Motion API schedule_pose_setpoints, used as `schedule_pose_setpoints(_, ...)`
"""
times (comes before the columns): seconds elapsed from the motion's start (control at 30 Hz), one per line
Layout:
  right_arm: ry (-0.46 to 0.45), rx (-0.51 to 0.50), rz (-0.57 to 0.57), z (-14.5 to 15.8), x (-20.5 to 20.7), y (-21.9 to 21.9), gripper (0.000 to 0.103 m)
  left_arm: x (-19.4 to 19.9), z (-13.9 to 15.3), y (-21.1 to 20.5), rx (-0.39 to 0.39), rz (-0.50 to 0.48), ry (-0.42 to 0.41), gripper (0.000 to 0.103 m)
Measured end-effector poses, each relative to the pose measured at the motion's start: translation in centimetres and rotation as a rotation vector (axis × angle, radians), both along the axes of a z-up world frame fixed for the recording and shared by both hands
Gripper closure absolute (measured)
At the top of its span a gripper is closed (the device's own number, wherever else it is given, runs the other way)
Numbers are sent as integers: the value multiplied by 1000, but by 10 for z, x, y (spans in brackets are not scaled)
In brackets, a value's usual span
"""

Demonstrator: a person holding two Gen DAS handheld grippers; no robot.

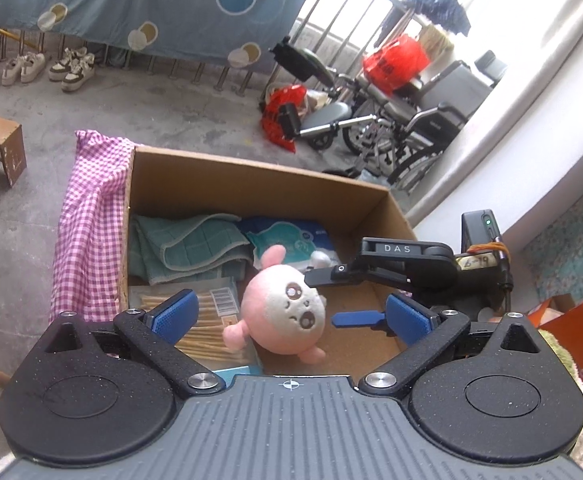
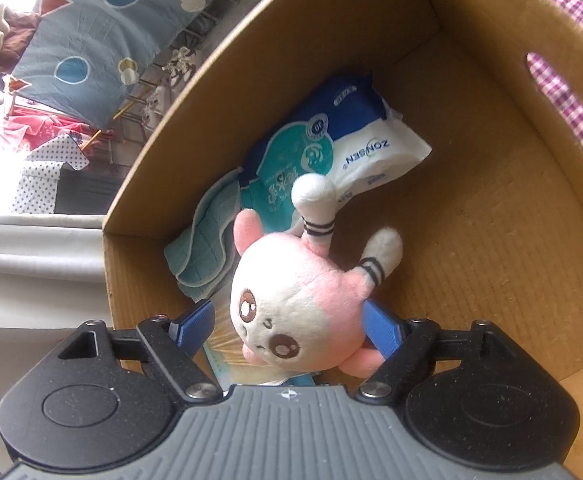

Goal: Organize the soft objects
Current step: 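Lower the plush toy into the box and open the right gripper, then withdraw the right gripper and move it toward the face mask pack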

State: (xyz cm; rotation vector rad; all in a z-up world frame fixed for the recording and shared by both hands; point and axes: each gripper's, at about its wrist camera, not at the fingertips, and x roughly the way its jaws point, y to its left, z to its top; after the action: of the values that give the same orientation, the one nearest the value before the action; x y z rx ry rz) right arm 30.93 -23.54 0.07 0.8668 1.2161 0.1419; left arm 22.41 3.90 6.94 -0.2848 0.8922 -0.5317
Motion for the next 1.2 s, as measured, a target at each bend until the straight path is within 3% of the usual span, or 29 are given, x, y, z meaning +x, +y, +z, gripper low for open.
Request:
schedule_pose_setpoints(0.27,-103,21,30,35,-30,-12,20,-34,16,20,-31,29,-57,1)
schedule_pose_setpoints(0.43,-253,80,125,75,-92,-19,18,-71,15,40,-39,33,-75,1)
schedule_pose_setpoints(0.57,-358,75,192,89,-150,-21,16,-96,-1,53,-27,30,-44,1)
schedule_pose_setpoints(0.73,-401,13,226,61,-209,-6,17,-115,-43,54,-5,42,41,1)
schedule_pose_setpoints(0.8,-411,-28,247,39,-224,9,30,-120,-63,49,2,44,80,4)
schedule_pose_setpoints(0.9,-438,-191,257,11,-236,38,42,-125,-89,37,23,44,117,12)
schedule_pose_setpoints(1.0,-475,-349,262,-11,-232,64,55,-128,-107,24,73,52,127,22)
schedule_pose_setpoints(1.2,-502,-362,250,-33,-216,69,62,-132,-120,10,198,31,106,22)
